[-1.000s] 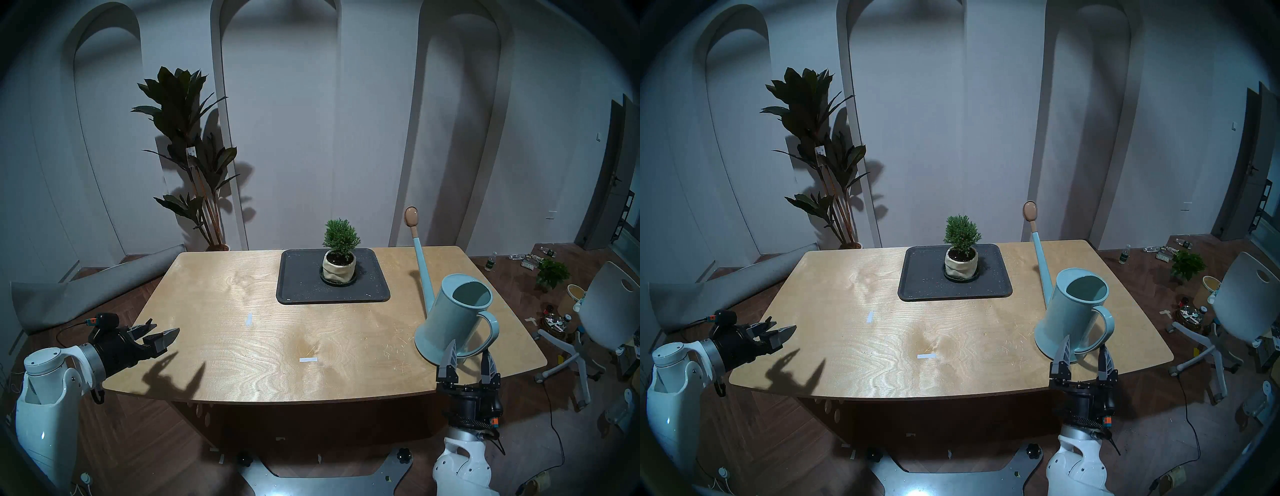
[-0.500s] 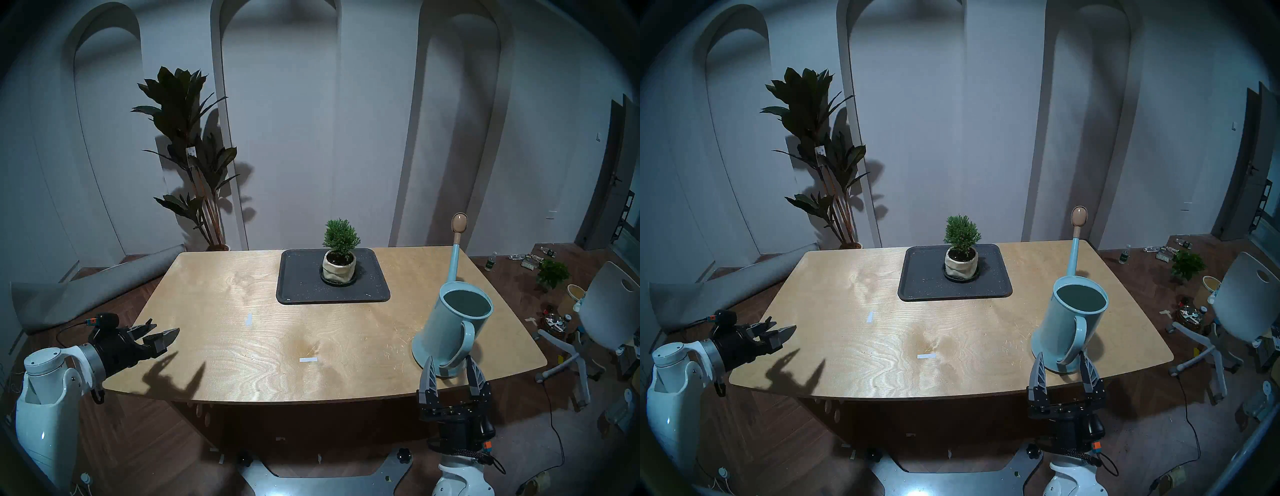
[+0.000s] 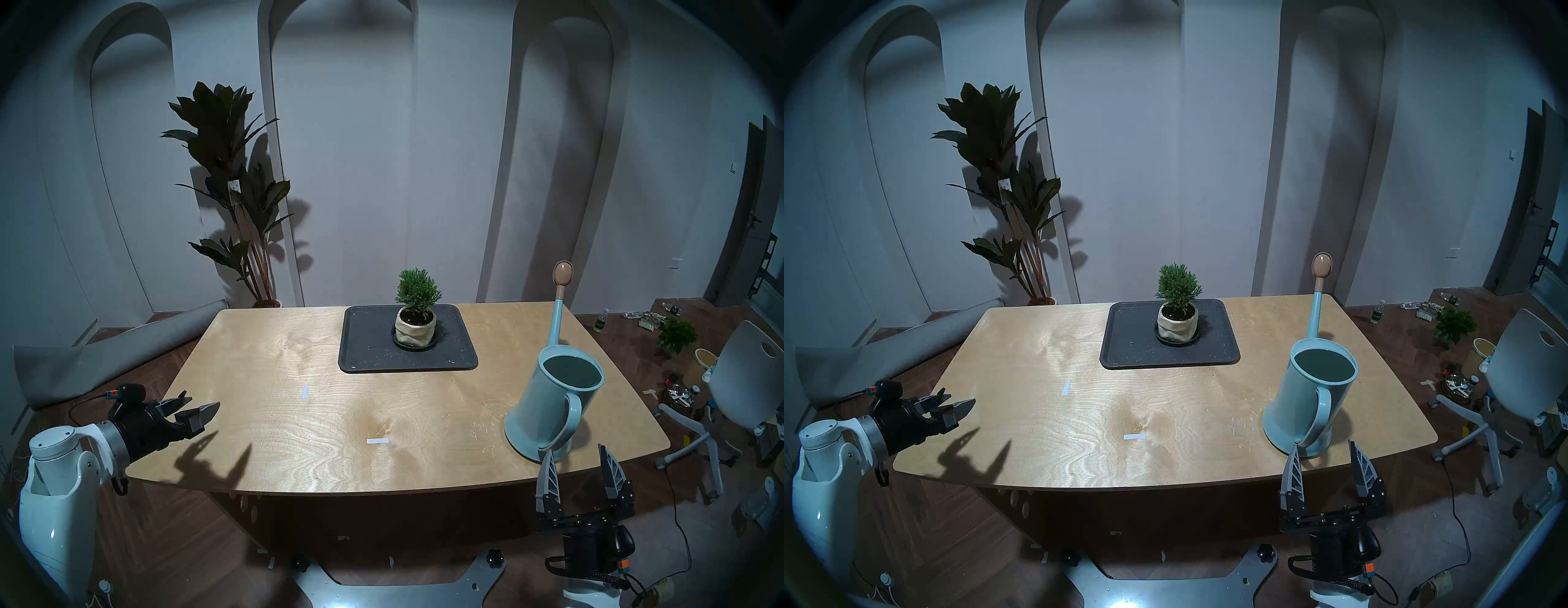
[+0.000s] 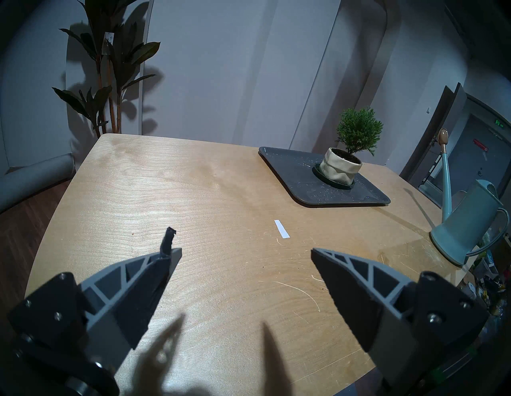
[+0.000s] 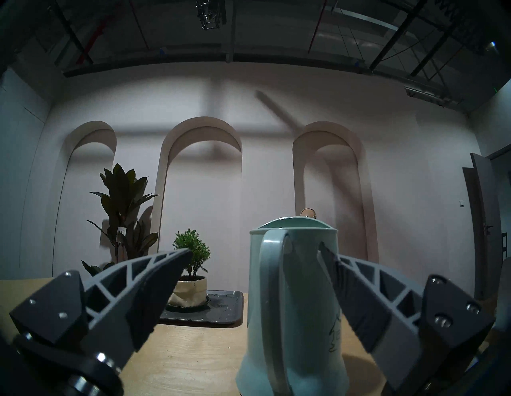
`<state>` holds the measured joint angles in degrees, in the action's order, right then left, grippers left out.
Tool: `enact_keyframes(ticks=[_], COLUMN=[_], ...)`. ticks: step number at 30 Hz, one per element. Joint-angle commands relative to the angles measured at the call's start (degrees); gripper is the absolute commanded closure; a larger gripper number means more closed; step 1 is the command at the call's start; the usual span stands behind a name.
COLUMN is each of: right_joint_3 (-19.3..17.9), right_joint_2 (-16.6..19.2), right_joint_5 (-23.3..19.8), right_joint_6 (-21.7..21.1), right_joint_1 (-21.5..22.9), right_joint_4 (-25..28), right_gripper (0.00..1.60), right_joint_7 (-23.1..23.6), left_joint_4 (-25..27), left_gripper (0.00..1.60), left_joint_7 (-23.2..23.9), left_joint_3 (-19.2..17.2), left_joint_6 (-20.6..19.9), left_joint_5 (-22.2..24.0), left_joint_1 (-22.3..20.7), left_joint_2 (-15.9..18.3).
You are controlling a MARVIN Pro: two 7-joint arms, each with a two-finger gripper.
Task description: Pick up the watering can and pour water into the potted plant, then put the can down
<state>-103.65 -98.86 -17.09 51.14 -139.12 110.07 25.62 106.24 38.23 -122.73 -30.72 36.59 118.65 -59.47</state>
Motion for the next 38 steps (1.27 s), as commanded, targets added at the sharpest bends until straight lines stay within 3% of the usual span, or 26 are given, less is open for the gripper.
enact_keyframes(ticks=[1, 3, 10, 20, 23, 27, 30, 38], right_joint_3=[-1.5, -2.6, -11.4, -20.6, -21.7, -22.9, -22.6, -19.8], right_joint_2=[3.0, 5.9, 9.7, 15.1, 16.1, 15.6, 16.0, 16.7], right_joint_5=[-5.6, -7.2, -7.6, -11.5, -14.0, -20.3, -24.6, -26.2], right_joint_6=[-6.5, -9.1, -17.3, -21.5, -22.2, -28.5, -30.9, -31.9], right_joint_1=[-6.4, -6.7, -4.6, -5.1, -5.4, -9.1, -9.3, -6.5], right_joint_4=[5.5, 6.0, 9.9, 18.2, 19.0, 22.7, 20.7, 15.7], right_gripper=[0.00, 0.00, 0.00, 0.00, 0.00, 0.00, 0.00, 0.00], right_joint_7=[0.0, -0.1, -0.5, -0.2, 0.8, 1.2, 2.2, 3.6], left_joint_4=[0.8, 0.8, 0.6, 0.6, 0.6, 0.8, 0.8, 0.9], left_gripper=[0.00, 0.00, 0.00, 0.00, 0.00, 0.00, 0.00, 0.00], left_joint_7=[0.1, 0.1, 0.1, 0.1, 0.1, 0.1, 0.1, 0.1], left_joint_3=[-0.4, -0.3, -0.3, -0.3, -0.3, -0.3, -0.4, -0.4], left_joint_6=[0.1, 0.1, 0.1, 0.1, 0.1, 0.1, 0.1, 0.1], left_joint_5=[0.1, 0.1, 0.1, 0.1, 0.1, 0.1, 0.1, 0.1], left_joint_1=[-0.1, -0.1, -0.2, -0.2, -0.2, -0.1, -0.1, 0.0], left_joint_2=[0.2, 0.2, 0.2, 0.2, 0.2, 0.2, 0.1, 0.1])
